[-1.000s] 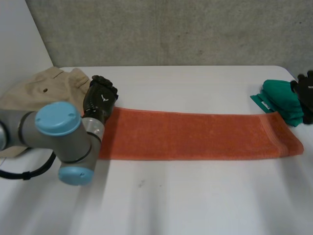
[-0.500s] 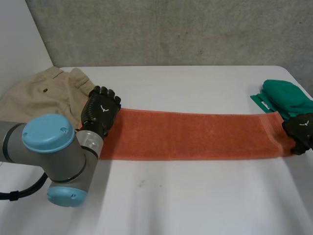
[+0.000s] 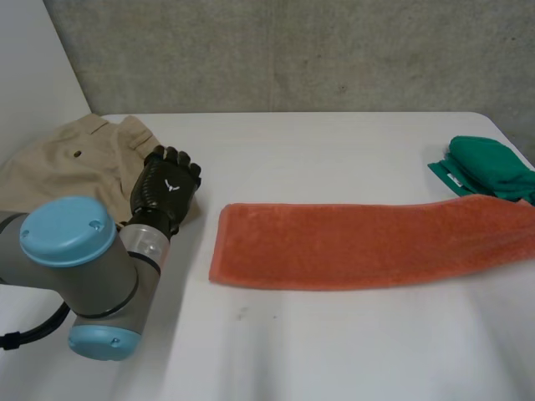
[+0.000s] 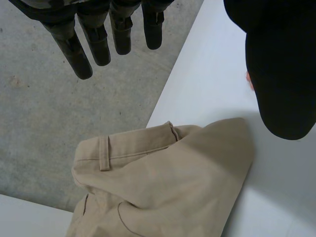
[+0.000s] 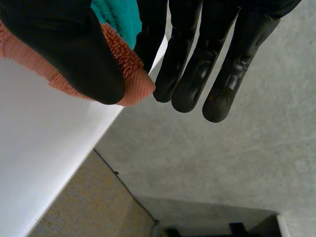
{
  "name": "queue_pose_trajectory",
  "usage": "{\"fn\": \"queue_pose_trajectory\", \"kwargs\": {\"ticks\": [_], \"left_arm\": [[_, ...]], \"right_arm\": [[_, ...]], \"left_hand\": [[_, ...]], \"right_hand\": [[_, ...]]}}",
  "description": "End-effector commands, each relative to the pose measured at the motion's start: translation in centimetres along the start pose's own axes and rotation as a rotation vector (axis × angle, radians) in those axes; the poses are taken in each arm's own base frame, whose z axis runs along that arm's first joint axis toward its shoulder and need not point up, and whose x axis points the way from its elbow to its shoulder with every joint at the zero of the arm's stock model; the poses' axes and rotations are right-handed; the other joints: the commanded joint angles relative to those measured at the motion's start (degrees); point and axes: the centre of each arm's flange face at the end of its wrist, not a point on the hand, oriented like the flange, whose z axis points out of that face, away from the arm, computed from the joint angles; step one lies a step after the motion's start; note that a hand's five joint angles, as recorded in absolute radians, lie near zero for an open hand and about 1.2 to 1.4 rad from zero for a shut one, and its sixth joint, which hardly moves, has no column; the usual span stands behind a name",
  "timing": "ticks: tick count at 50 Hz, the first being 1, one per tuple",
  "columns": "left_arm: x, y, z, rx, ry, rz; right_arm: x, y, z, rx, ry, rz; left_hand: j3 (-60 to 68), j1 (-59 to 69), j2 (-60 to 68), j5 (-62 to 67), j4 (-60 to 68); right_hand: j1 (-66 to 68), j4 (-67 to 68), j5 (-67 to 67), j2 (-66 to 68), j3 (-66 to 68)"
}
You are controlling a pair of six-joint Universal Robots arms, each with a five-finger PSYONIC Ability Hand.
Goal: Fold the laundry.
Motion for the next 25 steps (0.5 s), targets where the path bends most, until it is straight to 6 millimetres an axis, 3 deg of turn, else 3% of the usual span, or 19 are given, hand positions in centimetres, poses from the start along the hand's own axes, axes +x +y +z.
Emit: {"fn": "queue_pose_trajectory", "kwargs": {"ticks": [1, 3, 6, 7, 10, 13, 17, 20, 25], "left_arm": [[-0.7, 0.0, -0.3, -0.006, -0.02, -0.005], [-1.0, -0.1, -0.4, -0.006, -0.026, -0.005], [-1.9, 0.0, -0.4, -0.01, -0.047, -0.009], [-2.1, 0.0, -0.4, -0.009, -0.054, -0.011], [-2.9, -0.1, -0.5, -0.011, -0.077, -0.018], [-3.6, -0.2, -0.6, -0.008, -0.096, -0.029], [-4.6, -0.1, -0.8, -0.011, -0.119, -0.064], [-4.7, 0.1, -0.8, -0.018, -0.118, -0.09], [-4.5, 0.3, -0.9, -0.019, -0.108, -0.131]], "right_arm": [[-4.2, -10.3, -2.3, 0.296, -0.08, -0.071], [-5.6, -13.7, -3.8, 0.402, -0.102, -0.065], [-7.3, -17.0, -5.4, 0.508, -0.132, -0.07], [-8.9, -19.3, -6.7, 0.588, -0.162, -0.077], [-11.8, -22.6, -9.2, 0.714, -0.226, -0.096], [-18.0, -26.0, -13.4, 0.885, -0.396, -0.122], [-22.9, -27.6, -16.8, 1.002, -0.548, -0.133], [-26.7, -27.0, -18.1, 1.029, -0.657, -0.154], [-31.0, -25.8, -20.1, 1.042, -0.78, -0.179]], "left_hand": [[-1.91, -1.07, -1.49, -2.74, -1.55], [-1.91, -1.07, -1.49, -2.74, -1.55], [-1.91, -1.07, -1.49, -2.74, -1.55], [-1.91, -1.07, -1.49, -2.74, -1.55], [-1.91, -1.07, -1.49, -2.74, -1.55], [-1.91, -1.07, -1.49, -2.74, -1.55], [-1.91, -1.07, -1.49, -2.74, -1.55], [-1.91, -1.07, -1.49, -2.74, -1.55], [-1.91, -1.07, -1.49, -2.74, -1.55]], "right_hand": [[25.13, 11.91, 14.64, 12.85, 12.07], [25.13, 11.91, 14.64, 12.85, 12.07], [25.13, 11.91, 14.64, 12.85, 12.07], [25.13, 11.91, 14.64, 12.85, 12.07], [25.13, 11.91, 14.64, 12.85, 12.07], [25.13, 11.91, 14.64, 12.85, 12.07], [25.13, 11.91, 14.64, 12.85, 12.07], [25.13, 11.91, 14.64, 12.85, 12.07], [25.13, 11.91, 14.64, 12.85, 12.07]]}}
